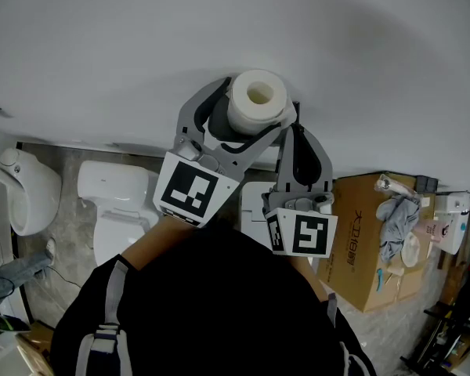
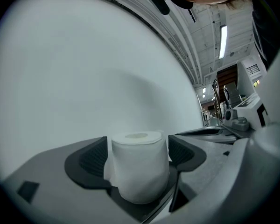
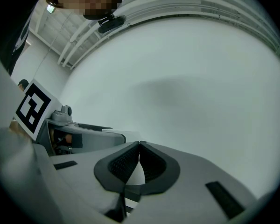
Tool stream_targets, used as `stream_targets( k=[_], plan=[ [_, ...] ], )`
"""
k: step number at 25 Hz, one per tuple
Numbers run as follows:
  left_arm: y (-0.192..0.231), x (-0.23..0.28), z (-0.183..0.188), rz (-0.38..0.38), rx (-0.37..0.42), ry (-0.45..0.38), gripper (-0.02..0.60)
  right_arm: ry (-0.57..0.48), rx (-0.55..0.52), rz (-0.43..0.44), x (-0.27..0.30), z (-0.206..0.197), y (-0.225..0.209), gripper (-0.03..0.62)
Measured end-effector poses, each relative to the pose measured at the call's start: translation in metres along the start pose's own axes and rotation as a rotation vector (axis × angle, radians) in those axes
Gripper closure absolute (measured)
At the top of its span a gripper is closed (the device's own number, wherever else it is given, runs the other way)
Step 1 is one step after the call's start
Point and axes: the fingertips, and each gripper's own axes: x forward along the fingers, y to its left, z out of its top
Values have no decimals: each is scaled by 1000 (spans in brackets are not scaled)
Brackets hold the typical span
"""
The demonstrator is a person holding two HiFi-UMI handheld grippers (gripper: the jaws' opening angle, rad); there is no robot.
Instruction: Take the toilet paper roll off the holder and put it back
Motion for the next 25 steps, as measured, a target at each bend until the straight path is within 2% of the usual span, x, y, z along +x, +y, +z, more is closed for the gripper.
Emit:
stream_targets(
  k=[8,15,25],
  plan=[
    [-2,9,6,-37,71,5,179,-11,-4,1,1,3,-1,571],
    [1,19,-2,-57,51,43,179,-3,-4,1,5,-1,-3,571],
    [-2,23,-2,-61,52,39,184,1,-7,-19,3,-3,-9,571]
  ],
)
